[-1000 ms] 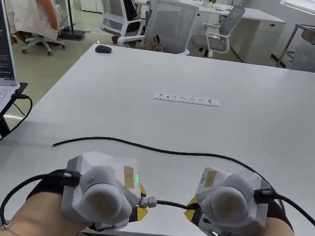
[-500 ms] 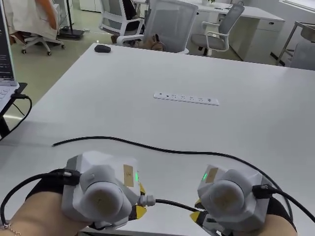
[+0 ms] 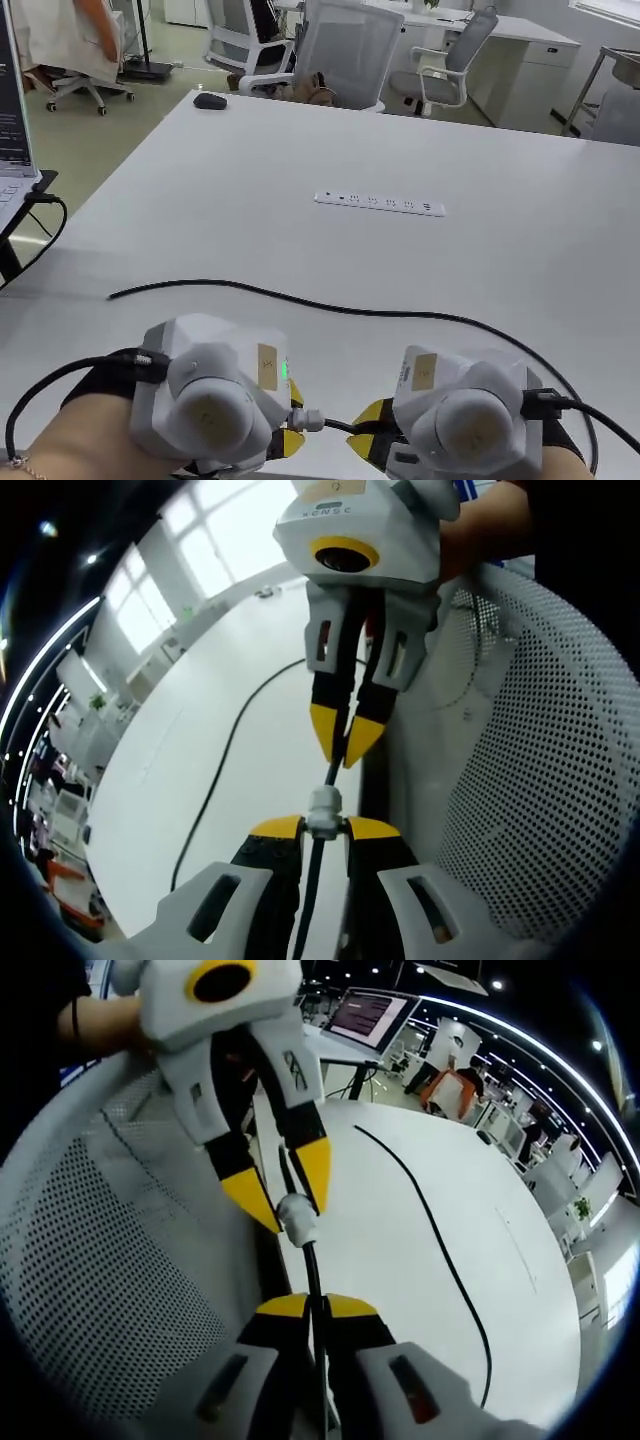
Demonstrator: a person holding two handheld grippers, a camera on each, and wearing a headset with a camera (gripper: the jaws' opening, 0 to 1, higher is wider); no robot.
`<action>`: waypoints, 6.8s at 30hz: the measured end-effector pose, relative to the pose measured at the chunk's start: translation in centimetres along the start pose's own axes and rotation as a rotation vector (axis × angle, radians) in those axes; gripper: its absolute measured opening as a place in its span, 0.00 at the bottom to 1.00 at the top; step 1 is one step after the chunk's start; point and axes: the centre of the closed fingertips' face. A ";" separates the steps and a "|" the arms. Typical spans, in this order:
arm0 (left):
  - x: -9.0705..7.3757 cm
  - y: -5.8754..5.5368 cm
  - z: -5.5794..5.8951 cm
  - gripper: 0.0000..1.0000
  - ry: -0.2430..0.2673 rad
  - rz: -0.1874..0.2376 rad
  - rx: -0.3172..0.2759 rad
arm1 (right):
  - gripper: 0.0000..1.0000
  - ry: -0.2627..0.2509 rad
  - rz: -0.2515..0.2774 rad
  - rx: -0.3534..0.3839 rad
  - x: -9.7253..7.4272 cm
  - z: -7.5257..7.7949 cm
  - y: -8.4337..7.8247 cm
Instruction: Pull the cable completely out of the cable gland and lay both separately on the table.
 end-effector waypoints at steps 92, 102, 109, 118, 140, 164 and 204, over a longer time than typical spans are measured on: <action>-0.5 1.0 -0.7 0.17 0.020 0.057 -0.017 | 0.25 0.044 0.021 0.062 0.5 -0.5 0.2; -0.5 1.5 -0.2 0.17 -0.001 0.081 -0.012 | 0.04 0.006 -0.133 0.066 0.3 0.3 -3.1; -0.7 0.5 -1.8 0.17 0.054 0.045 -0.047 | 0.04 -0.043 -0.207 0.131 -0.6 1.6 -5.2; -0.6 -0.4 -2.2 0.17 0.068 0.007 -0.046 | 0.04 -0.084 -0.275 0.120 -2.2 4.7 -8.1; -0.2 -3.0 -3.9 0.18 0.113 -0.104 -0.082 | 0.04 -0.239 -0.048 0.351 4.6 30.8 -6.1; 1.2 0.7 -10.7 0.18 0.015 0.030 -0.137 | 0.21 -0.234 0.110 0.498 -6.0 24.7 -8.3; 9.0 -4.3 -13.0 0.36 -0.255 -0.054 -0.374 | 0.24 -0.367 0.030 0.748 -17.7 10.3 -10.7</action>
Point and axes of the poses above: the centre of the closed fingertips' face, and the gripper's own axes: x roughly forward along the fingers, z roughly to its right, y roughly out of its top, and after that the axes turned 12 degrees about -x, right-handed
